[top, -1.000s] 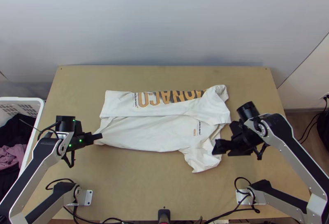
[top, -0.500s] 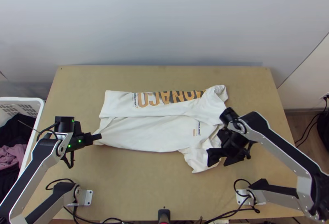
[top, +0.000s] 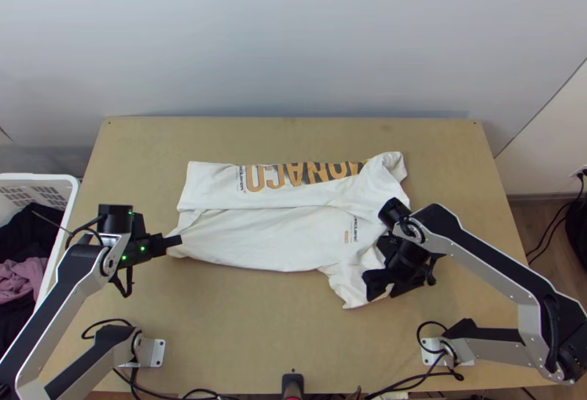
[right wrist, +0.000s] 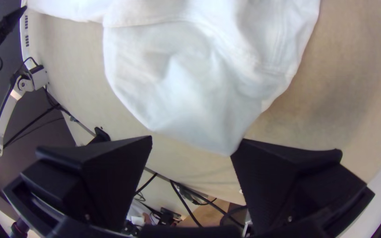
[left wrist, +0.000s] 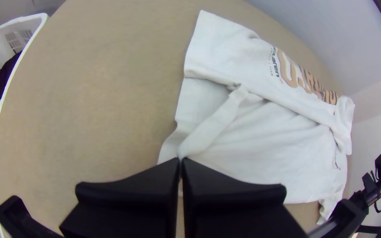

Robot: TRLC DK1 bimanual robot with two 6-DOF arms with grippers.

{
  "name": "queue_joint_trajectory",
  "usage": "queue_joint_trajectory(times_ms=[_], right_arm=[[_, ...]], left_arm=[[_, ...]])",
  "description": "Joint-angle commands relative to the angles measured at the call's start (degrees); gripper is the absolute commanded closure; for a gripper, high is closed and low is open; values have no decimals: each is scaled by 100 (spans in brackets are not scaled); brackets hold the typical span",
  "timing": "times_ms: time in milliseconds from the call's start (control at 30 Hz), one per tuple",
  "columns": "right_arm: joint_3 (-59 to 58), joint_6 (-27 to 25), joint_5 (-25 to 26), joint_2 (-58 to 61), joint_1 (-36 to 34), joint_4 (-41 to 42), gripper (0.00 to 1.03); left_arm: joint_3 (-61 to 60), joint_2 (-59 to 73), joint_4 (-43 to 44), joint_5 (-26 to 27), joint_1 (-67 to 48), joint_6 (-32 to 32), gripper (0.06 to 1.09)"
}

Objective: Fold the t-shirt

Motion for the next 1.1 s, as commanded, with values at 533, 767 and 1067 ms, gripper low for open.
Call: queue_joint_trajectory(times_ms=[533, 767, 1067], right_arm=[[81, -159, 89, -749, -446, 640, 100], [353, -177, -183, -1004, -1439, 614, 100], [1470, 60, -746, -644, -2380, 711, 100]], left_arm=[[493, 242, -30, -3, -17, -75, 105], [563, 216, -30, 6, 281, -83, 105], [1205, 365, -259, 437, 158, -286, 105]])
